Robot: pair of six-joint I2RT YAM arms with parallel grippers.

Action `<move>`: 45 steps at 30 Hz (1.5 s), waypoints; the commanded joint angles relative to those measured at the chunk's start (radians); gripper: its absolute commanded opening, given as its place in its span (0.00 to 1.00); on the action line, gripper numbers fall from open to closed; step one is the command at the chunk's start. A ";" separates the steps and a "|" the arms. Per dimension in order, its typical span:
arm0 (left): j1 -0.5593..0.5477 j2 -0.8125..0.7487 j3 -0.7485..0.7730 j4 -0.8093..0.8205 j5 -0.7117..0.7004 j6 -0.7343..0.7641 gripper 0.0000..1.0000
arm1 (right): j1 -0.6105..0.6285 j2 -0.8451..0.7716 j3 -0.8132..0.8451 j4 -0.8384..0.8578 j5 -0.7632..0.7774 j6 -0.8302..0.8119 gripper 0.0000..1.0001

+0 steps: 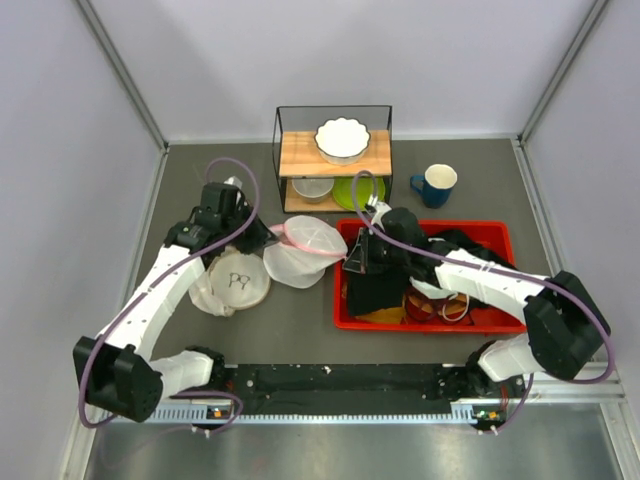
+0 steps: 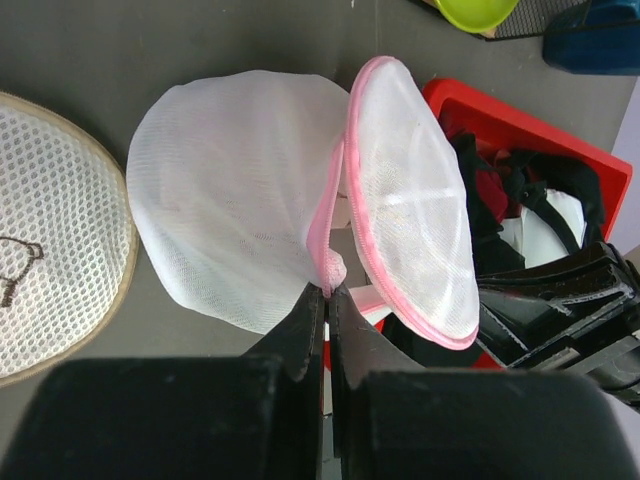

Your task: Unzip the laundry bag and remove the bra

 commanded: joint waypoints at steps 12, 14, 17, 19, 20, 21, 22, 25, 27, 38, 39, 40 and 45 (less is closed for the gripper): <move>0.035 0.007 0.006 0.000 0.034 0.059 0.00 | -0.013 -0.012 0.062 -0.020 -0.018 -0.070 0.00; 0.067 -0.005 0.000 -0.023 -0.032 0.020 0.00 | -0.013 -0.009 0.071 -0.020 -0.026 -0.070 0.00; 0.128 -0.036 -0.038 0.018 0.003 -0.007 0.00 | -0.013 0.006 0.085 -0.008 -0.038 -0.062 0.00; 0.142 -0.054 -0.060 0.066 0.017 -0.010 0.00 | -0.011 0.022 0.097 -0.006 -0.041 -0.061 0.00; 0.144 -0.056 -0.060 0.073 0.040 -0.008 0.00 | -0.013 0.026 0.100 -0.002 -0.044 -0.059 0.00; 0.144 -0.055 -0.058 0.077 0.055 -0.004 0.00 | -0.011 0.037 0.106 -0.002 -0.053 -0.061 0.00; 0.144 -0.052 -0.055 0.077 0.072 0.010 0.00 | -0.013 0.039 0.118 -0.002 -0.058 -0.059 0.00; 0.139 -0.035 -0.066 0.058 0.133 0.012 0.00 | -0.003 0.028 0.146 -0.038 -0.057 -0.096 0.20; 0.124 -0.045 -0.095 0.075 0.117 0.012 0.00 | 0.010 0.003 0.154 -0.058 -0.003 -0.134 0.62; 0.108 -0.140 -0.279 0.172 0.175 -0.030 0.00 | 0.196 0.068 0.377 -0.236 0.276 -0.217 0.88; 0.107 -0.144 -0.276 0.167 0.178 -0.028 0.00 | 0.222 0.106 0.397 -0.253 0.310 -0.205 0.88; 0.108 -0.144 -0.267 0.160 0.181 -0.027 0.00 | 0.233 0.129 0.436 -0.262 0.318 -0.172 0.88; 0.108 -0.142 -0.256 0.153 0.192 -0.019 0.00 | 0.266 0.242 0.551 -0.298 0.350 -0.130 0.90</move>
